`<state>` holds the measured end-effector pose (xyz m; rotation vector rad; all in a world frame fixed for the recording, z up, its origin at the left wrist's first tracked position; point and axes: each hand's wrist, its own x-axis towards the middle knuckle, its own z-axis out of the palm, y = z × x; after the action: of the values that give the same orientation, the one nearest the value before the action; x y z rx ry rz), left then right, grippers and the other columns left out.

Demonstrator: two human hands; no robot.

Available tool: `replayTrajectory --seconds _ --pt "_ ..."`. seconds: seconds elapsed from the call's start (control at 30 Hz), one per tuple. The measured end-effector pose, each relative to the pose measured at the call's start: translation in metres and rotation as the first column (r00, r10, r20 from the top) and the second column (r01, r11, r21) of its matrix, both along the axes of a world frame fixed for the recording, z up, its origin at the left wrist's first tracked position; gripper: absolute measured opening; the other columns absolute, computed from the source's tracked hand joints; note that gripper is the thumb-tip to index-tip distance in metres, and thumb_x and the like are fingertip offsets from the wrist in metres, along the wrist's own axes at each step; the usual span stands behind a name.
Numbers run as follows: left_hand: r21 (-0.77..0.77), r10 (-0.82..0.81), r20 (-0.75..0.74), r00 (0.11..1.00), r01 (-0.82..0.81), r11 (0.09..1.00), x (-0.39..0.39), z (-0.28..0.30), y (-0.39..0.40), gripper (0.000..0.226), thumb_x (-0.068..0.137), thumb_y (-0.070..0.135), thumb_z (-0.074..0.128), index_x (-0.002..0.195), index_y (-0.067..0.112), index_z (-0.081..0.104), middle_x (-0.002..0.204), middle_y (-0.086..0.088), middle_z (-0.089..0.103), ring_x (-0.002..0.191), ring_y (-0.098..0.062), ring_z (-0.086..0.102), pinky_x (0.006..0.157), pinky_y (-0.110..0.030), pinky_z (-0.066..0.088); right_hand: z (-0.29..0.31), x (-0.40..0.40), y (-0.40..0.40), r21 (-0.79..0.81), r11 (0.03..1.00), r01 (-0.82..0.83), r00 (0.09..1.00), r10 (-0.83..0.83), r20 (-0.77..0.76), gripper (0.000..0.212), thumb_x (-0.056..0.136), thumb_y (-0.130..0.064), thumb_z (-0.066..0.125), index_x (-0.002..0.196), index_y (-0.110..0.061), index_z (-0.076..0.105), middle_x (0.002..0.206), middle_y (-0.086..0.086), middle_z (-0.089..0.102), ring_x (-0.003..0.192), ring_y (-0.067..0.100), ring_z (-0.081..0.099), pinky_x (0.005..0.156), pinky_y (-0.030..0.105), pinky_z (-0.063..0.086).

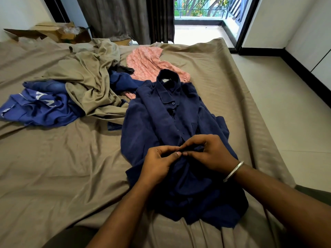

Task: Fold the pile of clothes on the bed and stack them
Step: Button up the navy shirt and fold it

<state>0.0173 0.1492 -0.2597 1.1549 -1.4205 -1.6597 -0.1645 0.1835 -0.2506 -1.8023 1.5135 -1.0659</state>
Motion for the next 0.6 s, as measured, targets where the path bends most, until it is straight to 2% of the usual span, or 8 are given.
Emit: replayTrajectory --seconds 0.17,0.27,0.5,0.57,0.6 --pt "-0.041 0.020 0.060 0.998 -0.018 0.999 -0.0028 -0.0024 0.0018 0.014 0.095 0.008 0.061 0.100 0.010 0.074 0.090 -0.001 0.076 0.088 -0.010 0.072 0.074 -0.017 0.053 0.0001 0.0026 -0.0005 0.020 1.000 0.016 1.000 -0.015 -0.023 0.026 0.075 -0.013 0.083 0.100 -0.017 0.077 0.095 -0.009 0.075 0.092 0.000 0.069 0.085 0.022 0.055" --pt "-0.061 0.028 0.108 0.994 -0.021 0.998 -0.0039 -0.0048 0.0017 0.016 0.097 0.011 0.058 0.101 0.008 0.073 0.092 -0.003 0.076 0.088 -0.013 0.072 0.077 -0.023 0.055 0.0016 0.0040 -0.0004 0.061 0.998 0.028 0.999 -0.030 0.028 0.025 0.077 -0.013 0.082 0.102 -0.016 0.077 0.096 -0.008 0.076 0.094 -0.001 0.069 0.088 0.020 0.054" --pt "-0.084 0.009 0.203 0.979 0.008 0.996 -0.0014 -0.0051 0.0001 0.014 0.096 0.014 0.060 0.097 0.012 0.074 0.091 -0.001 0.076 0.088 -0.014 0.072 0.082 -0.032 0.058 -0.0029 0.0073 -0.0007 0.098 0.995 0.030 0.995 -0.039 0.088 0.025 0.079 -0.006 0.079 0.102 -0.014 0.075 0.095 -0.005 0.075 0.094 0.006 0.070 0.089 0.032 0.057" --pt "-0.026 0.024 0.144 0.989 -0.020 0.999 -0.0011 -0.0007 -0.0005 0.015 0.095 0.013 0.061 0.092 0.011 0.075 0.087 -0.003 0.076 0.085 -0.015 0.072 0.077 -0.028 0.058 -0.0038 0.0066 -0.0004 0.093 0.995 0.033 0.995 -0.041 0.086 0.024 0.080 -0.006 0.078 0.103 -0.014 0.075 0.097 -0.006 0.075 0.096 0.006 0.070 0.090 0.034 0.056" --pt "0.055 0.050 0.055 0.997 -0.054 0.997 -0.0013 0.0033 -0.0005 0.016 0.095 0.012 0.060 0.091 0.008 0.075 0.085 -0.004 0.076 0.082 -0.014 0.072 0.072 -0.023 0.056 -0.0039 0.0057 -0.0006 0.083 0.996 0.039 0.995 -0.046 0.086 0.023 0.081 -0.006 0.077 0.103 -0.014 0.075 0.097 -0.006 0.075 0.097 0.006 0.069 0.091 0.034 0.056"
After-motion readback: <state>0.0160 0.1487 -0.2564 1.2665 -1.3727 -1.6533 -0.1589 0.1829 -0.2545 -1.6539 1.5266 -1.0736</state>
